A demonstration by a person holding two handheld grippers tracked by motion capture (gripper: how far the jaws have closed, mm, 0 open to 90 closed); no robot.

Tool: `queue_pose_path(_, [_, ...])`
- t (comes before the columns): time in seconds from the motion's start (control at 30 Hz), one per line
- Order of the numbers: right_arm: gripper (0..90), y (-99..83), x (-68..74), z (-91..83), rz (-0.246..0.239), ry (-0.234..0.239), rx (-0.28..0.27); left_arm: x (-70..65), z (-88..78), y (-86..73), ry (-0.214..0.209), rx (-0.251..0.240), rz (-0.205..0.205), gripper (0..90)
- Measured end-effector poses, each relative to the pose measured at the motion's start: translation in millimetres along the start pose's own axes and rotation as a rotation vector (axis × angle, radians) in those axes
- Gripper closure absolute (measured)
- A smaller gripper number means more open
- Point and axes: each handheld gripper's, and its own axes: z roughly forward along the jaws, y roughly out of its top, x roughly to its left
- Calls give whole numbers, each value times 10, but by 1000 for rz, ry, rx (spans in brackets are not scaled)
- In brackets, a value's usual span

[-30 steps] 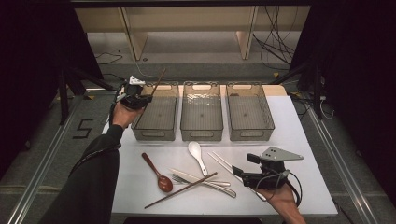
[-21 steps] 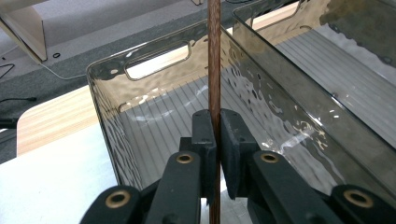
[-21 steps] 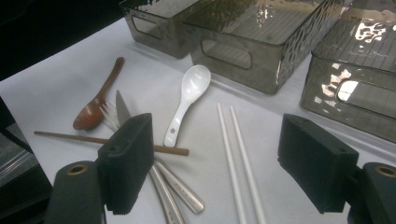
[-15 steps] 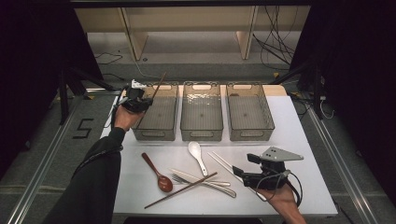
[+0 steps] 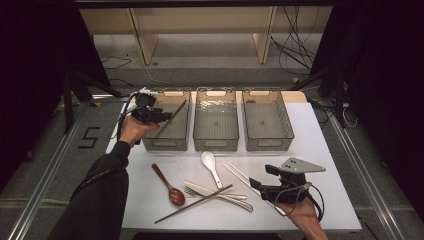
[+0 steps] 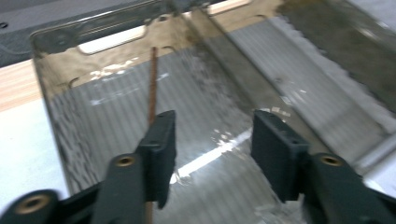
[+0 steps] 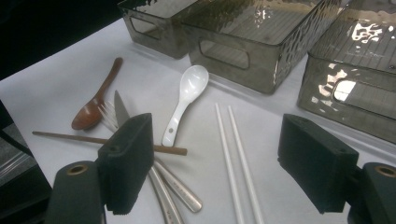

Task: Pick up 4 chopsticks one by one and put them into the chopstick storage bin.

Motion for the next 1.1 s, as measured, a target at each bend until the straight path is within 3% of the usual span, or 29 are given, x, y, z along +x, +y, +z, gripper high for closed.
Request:
queue_pose_path(0.13, [277,1,0,-2,-1,-2,2,-195,-231,-70,-47,-23,1,353])
queue_pose_path(0.3, [277,-1,3,3,-2,-3,2,-468,-417,-239,-89,-20,79,296])
queue_pose_path(0.37, [277,0,9,8,-3,-3,2,-564,-427,-315,-139,0,102,296])
queue_pose_path(0.47, [277,5,22,18,-7,-3,6,-656,-439,-420,-166,15,118,284])
queue_pose_path(0.57, [277,11,29,17,-10,-4,8,-749,-447,-485,-160,34,135,259])
queue_pose_path(0.7, [277,11,25,11,-12,-6,4,-904,-436,-576,-186,67,155,230])
queue_pose_path(0.87, [277,9,14,-4,-11,-6,1,-1119,-416,-698,-191,117,216,211])
queue_pose_path(1.1, [277,13,22,-5,-12,-8,3,-1381,-331,-920,-227,176,269,189])
